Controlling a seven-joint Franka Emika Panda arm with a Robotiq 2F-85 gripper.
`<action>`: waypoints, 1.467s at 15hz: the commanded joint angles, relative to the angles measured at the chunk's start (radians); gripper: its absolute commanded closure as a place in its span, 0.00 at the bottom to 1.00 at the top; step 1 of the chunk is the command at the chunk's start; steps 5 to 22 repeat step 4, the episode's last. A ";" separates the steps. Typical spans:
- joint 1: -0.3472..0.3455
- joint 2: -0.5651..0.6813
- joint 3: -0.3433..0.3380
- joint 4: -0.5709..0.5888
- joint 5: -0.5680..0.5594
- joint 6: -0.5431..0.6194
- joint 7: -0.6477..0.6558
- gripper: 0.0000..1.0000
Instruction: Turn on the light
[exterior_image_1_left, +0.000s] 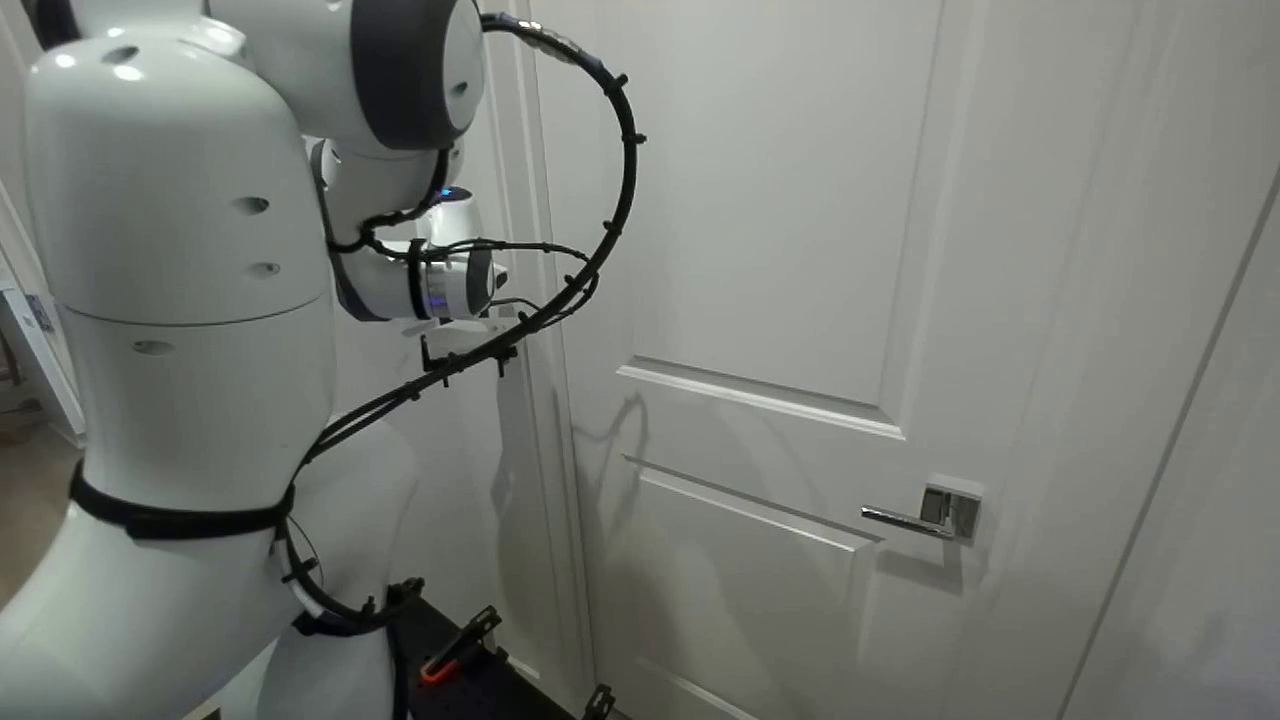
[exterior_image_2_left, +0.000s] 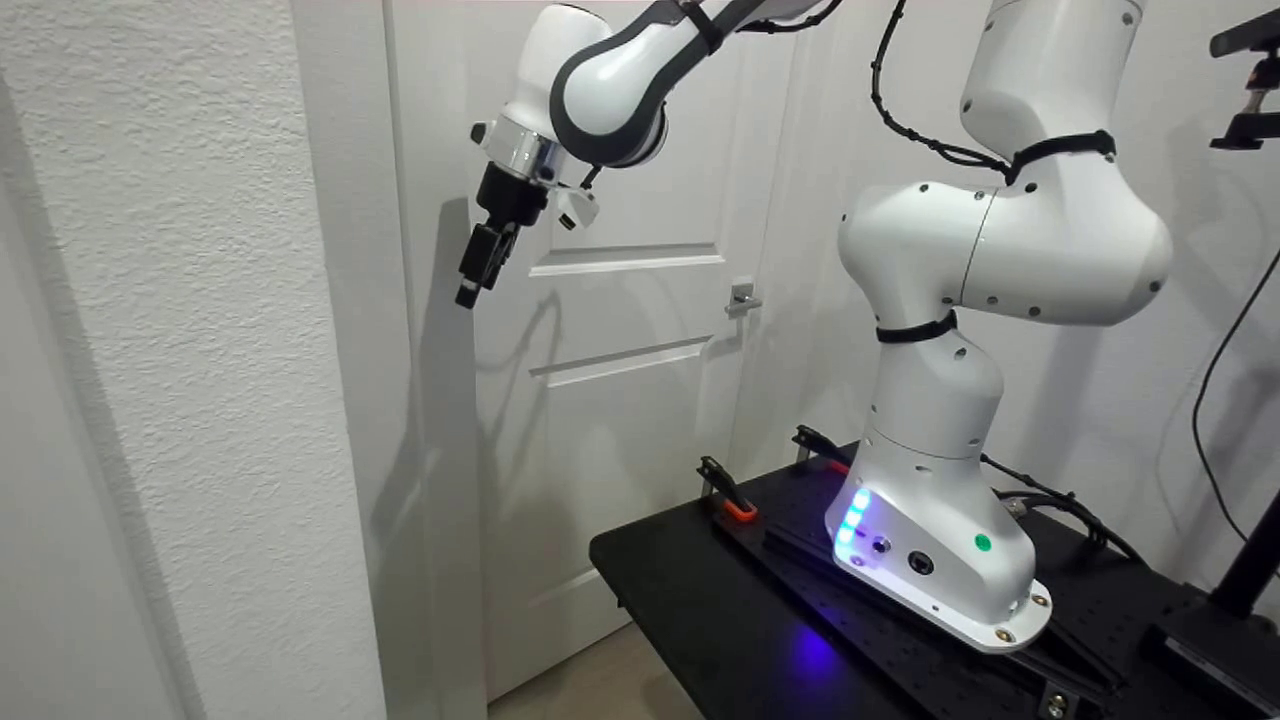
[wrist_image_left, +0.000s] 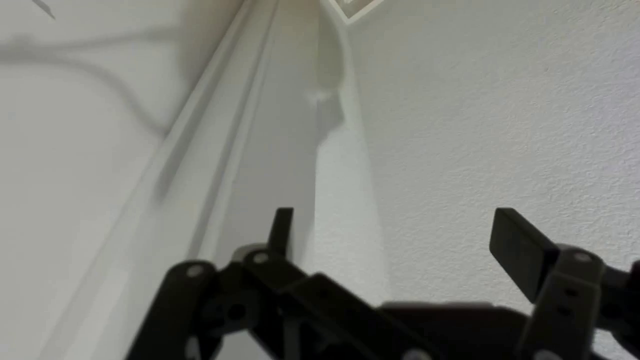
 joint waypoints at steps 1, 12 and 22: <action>-0.014 0.002 0.011 -0.001 -0.002 -0.003 0.011 0.00; -0.017 0.001 0.013 -0.001 -0.003 -0.003 0.012 0.00; -0.017 0.001 0.013 -0.001 -0.003 -0.003 0.012 0.00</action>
